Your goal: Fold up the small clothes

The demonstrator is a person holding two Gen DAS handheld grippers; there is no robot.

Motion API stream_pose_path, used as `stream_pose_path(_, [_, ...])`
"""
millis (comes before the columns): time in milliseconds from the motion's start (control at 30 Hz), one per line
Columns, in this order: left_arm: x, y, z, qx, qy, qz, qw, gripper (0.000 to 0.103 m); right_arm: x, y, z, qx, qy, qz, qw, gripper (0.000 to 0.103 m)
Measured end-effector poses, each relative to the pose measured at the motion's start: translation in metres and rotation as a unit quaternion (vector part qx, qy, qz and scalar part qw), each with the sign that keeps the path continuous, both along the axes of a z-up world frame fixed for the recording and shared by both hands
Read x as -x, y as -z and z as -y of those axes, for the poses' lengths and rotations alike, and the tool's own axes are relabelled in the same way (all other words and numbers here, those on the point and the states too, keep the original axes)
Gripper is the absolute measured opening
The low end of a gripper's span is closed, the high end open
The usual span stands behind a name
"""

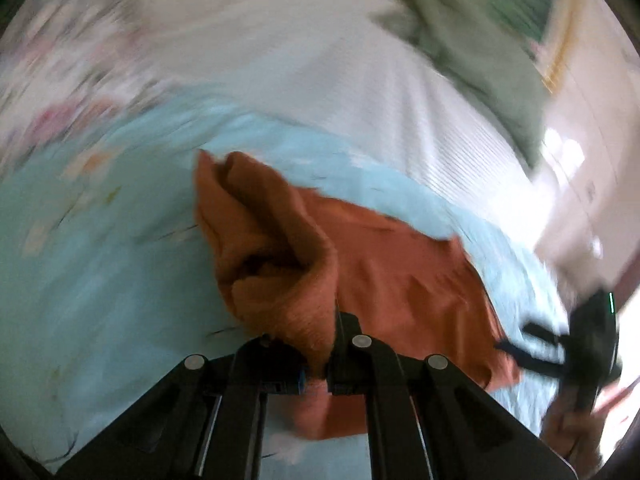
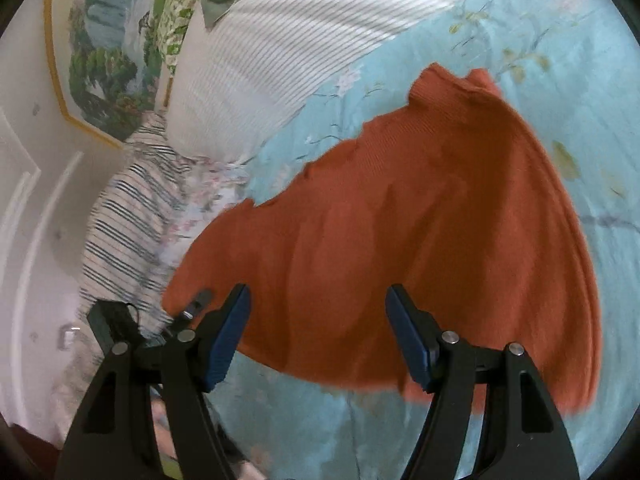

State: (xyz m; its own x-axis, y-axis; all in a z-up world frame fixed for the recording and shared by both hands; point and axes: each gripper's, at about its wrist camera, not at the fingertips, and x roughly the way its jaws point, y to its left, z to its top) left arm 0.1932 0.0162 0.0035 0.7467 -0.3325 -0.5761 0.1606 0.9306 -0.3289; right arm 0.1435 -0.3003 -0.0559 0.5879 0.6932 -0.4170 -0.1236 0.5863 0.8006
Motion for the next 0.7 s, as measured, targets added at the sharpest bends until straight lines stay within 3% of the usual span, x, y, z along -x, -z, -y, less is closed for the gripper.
stream_pose_path(100, [0.000,0.000,0.063,-0.072,0.061,0.024,0.9953,0.004,-0.026,0.000,0.001,-0.010,-0.029,-0.010,0.999,0.071])
stream_pose_path(233, [-0.001,0.027,0.119,-0.127,0.116,0.017,0.9850,0.004,-0.063,0.006,-0.014,-0.017,-0.073,-0.030,0.997,0.074])
stream_pose_path(367, [-0.001,0.047,0.133,-0.150,0.124,0.003,0.9809,0.004,-0.091,0.020,-0.039,-0.002,-0.104,-0.055,0.993,0.078])
stream_pose_path(533, [0.005,0.051,0.135,-0.183,0.132,0.016,0.9741,0.004,-0.139,0.035,-0.077,0.003,-0.137,-0.078,0.987,0.078])
stream_pose_path(633, [0.008,0.056,0.143,-0.210,0.137,0.020,0.9678,0.004,-0.165,0.034,-0.101,0.034,-0.154,-0.078,0.984,0.078])
stream_pose_path(667, [0.009,0.057,0.145,-0.217,0.138,0.021,0.9662,0.004,-0.171,0.033,-0.105,0.044,-0.157,-0.075,0.984,0.073])
stream_pose_path(700, [0.008,0.057,0.148,-0.224,0.138,0.024,0.9644,0.004,-0.176,0.030,-0.111,0.061,-0.159,-0.069,0.983,0.038])
